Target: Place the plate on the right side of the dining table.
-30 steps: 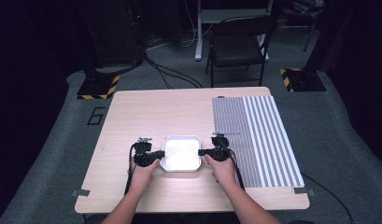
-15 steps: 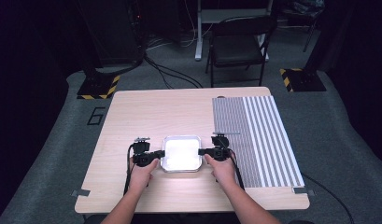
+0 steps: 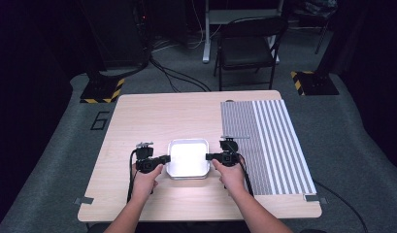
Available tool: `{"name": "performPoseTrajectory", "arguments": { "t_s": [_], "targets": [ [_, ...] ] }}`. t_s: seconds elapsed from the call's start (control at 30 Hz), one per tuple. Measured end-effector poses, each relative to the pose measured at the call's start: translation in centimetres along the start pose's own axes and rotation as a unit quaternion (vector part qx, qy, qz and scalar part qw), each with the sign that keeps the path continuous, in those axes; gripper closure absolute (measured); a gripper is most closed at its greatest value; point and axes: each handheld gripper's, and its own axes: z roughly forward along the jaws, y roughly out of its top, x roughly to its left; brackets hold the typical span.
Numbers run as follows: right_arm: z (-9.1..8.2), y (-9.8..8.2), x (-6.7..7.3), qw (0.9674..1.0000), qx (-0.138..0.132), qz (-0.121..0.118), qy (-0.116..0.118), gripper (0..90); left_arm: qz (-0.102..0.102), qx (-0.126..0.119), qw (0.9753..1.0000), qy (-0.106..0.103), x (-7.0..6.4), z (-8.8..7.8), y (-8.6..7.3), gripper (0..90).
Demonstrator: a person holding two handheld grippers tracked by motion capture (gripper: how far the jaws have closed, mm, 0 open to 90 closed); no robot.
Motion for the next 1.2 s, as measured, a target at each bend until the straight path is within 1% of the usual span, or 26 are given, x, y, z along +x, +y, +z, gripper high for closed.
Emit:
{"name": "performPoseTrajectory", "arguments": {
  "t_s": [0.1, 0.13, 0.27, 0.37, 0.4, 0.43, 0.47, 0.53, 0.63, 0.67, 0.7, 0.77, 0.8, 0.83, 0.9, 0.93, 0.97, 1.03, 1.07, 1.1, 1.13, 1.2],
  "targets": [
    [-0.1, 0.0, 0.2, 1.0, 0.002, -0.002, -0.005, 78.3, 0.003, 0.0, 1.0, 0.002, -0.2, -0.2, 0.0, 78.5],
    [-0.2, 0.0, 0.3, 1.0, 0.002, 0.0, -0.005, 78.3, 0.003, -0.002, 1.0, 0.002, -0.2, -0.3, 0.0, 78.3],
    [-0.4, 0.0, 0.6, 1.0, 0.0, -0.007, -0.004, 78.3, 0.001, -0.007, 1.0, 0.003, -0.4, -0.6, -0.1, 78.3],
    [-0.6, -0.2, 0.8, 0.9999, -0.001, -0.013, -0.005, 78.3, 0.004, -0.005, 1.0, 0.003, -0.4, -1.0, -0.3, 78.0],
    [-0.7, -0.2, 0.9, 0.9999, 0.002, -0.01, -0.005, 78.3, 0.004, -0.005, 1.0, 0.002, -0.4, -1.0, -0.4, 78.0],
    [-0.7, -0.3, 0.9, 0.9999, 0.0, -0.014, -0.004, 78.3, 0.002, -0.004, 1.0, 0.003, -0.5, -1.1, -0.5, 78.0],
    [-0.8, -0.5, 1.1, 0.9998, -0.001, -0.018, -0.006, 78.2, 0.006, -0.003, 1.0, 0.005, -0.5, -1.3, -0.7, 78.0],
    [-0.9, -0.7, 1.3, 0.9998, 0.0, -0.021, -0.006, 78.1, 0.004, -0.001, 1.0, 0.006, -0.4, -1.5, -0.9, 78.0],
    [-0.8, -0.9, 1.4, 0.9998, 0.005, -0.019, -0.006, 78.1, 0.005, 0.0, 1.0, 0.007, -0.4, -1.5, -1.1, 78.0],
    [-0.7, -1.1, 1.3, 0.9997, 0.006, -0.023, -0.006, 78.1, 0.005, 0.002, 1.0, 0.008, -0.4, -1.6, -1.2, 78.0],
    [-0.7, -1.2, 1.3, 0.9998, 0.009, -0.018, -0.007, 78.1, 0.005, 0.0, 0.9999, 0.009, -0.5, -1.6, -1.3, 78.0],
    [-0.5, -1.5, 1.1, 0.9997, 0.009, -0.023, -0.007, 77.9, 0.005, 0.003, 1.0, 0.008, -0.5, -1.7, -1.4, 78.0],
    [-0.4, -1.6, 1.1, 0.9997, 0.012, -0.021, -0.009, 77.7, 0.005, 0.003, 0.9999, 0.008, -0.5, -1.6, -1.5, 78.0],
    [-0.4, -1.6, 1.1, 0.9998, 0.013, -0.014, -0.01, 77.6, 0.007, 0.002, 0.9999, 0.008, -0.5, -1.6, -1.5, 78.1],
    [-0.2, -1.7, 0.8, 0.9998, 0.009, -0.019, -0.007, 77.5, 0.006, 0.003, 0.9999, 0.009, -0.6, -1.6, -1.6, 78.1],
    [-0.2, -1.7, 0.7, 0.9998, 0.01, -0.018, -0.006, 77.5, 0.004, 0.002, 1.0, 0.008, -0.6, -1.6, -1.6, 78.1],
    [-0.2, -1.7, 0.7, 0.9998, 0.01, -0.018, -0.006, 77.4, 0.008, 0.004, 0.9999, 0.007, -0.6, -1.6, -1.7, 78.1],
    [-0.2, -1.8, 0.7, 0.9997, 0.008, -0.022, -0.005, 76.8, 0.007, 0.008, 0.9999, 0.009, -0.6, -1.5, -1.8, 77.2],
    [-0.2, -1.8, 0.7, 0.9997, 0.011, -0.02, -0.005, 76.4, 0.01, 0.01, 0.9998, 0.011, -0.6, -1.5, -1.9, 76.6],
    [-0.2, -1.9, 0.7, 0.9996, 0.011, -0.024, -0.004, 76.0, 0.015, 0.017, 0.9997, 0.01, -0.6, -1.5, -1.9, 75.9],
    [-0.3, -1.9, 0.7, 0.9996, 0.013, -0.026, -0.005, 75.8, 0.018, 0.017, 0.9996, 0.014, -0.7, -1.5, -1.9, 75.5],
    [-0.3, -2.3, 0.8, 0.9993, 0.021, -0.03, -0.003, 75.1, 0.018, 0.022, 0.9995, 0.013, -0.8, -1.5, -2.0, 74.5]
  ]
}}
